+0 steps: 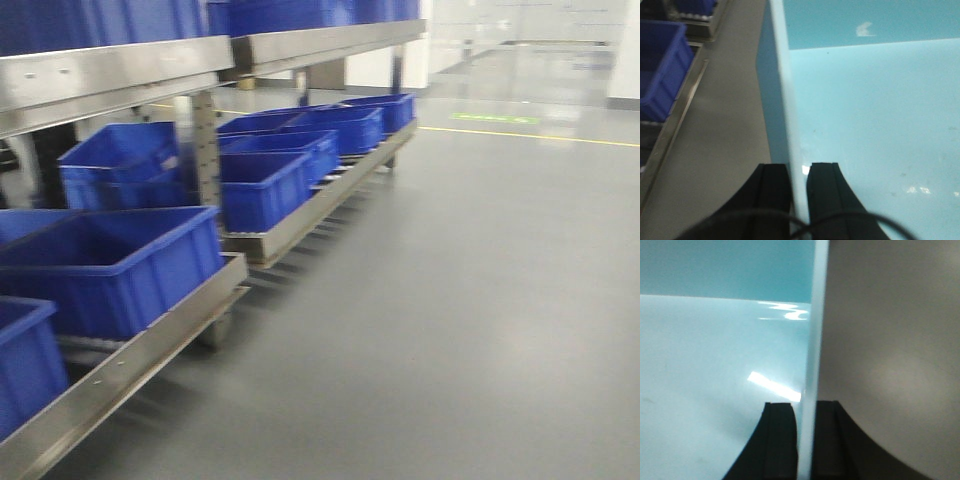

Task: Move two blue bins to right shelf middle
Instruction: 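Drive the base away from the shelf carrying the teal bin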

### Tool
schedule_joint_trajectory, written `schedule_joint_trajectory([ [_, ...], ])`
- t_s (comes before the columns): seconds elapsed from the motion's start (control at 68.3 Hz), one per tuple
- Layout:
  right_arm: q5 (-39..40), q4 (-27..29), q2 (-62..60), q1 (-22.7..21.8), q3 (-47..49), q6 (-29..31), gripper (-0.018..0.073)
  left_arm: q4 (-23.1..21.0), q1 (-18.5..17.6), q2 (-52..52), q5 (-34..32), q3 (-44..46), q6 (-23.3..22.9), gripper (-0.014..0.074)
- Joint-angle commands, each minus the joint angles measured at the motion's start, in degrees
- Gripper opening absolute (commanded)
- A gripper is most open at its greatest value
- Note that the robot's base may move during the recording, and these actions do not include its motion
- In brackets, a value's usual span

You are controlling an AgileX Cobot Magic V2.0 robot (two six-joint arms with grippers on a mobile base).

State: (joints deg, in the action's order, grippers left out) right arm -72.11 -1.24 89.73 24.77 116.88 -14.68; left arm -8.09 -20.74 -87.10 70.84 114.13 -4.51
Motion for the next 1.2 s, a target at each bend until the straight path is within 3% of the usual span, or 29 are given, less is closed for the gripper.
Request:
schedule_joint_trajectory([
  [0.0,2.29,-0.25,-0.67,-0.05,0.65,0.70,-0.0153,-3.16,0.00,0.99,-1.61,0.95,0.82,-0.0111],
  [1.186,2.29,-0.25,-0.67,-0.05,0.65,0.70,-0.0153,-3.04,0.00,0.99,-1.60,0.95,0.82,-0.0111],
])
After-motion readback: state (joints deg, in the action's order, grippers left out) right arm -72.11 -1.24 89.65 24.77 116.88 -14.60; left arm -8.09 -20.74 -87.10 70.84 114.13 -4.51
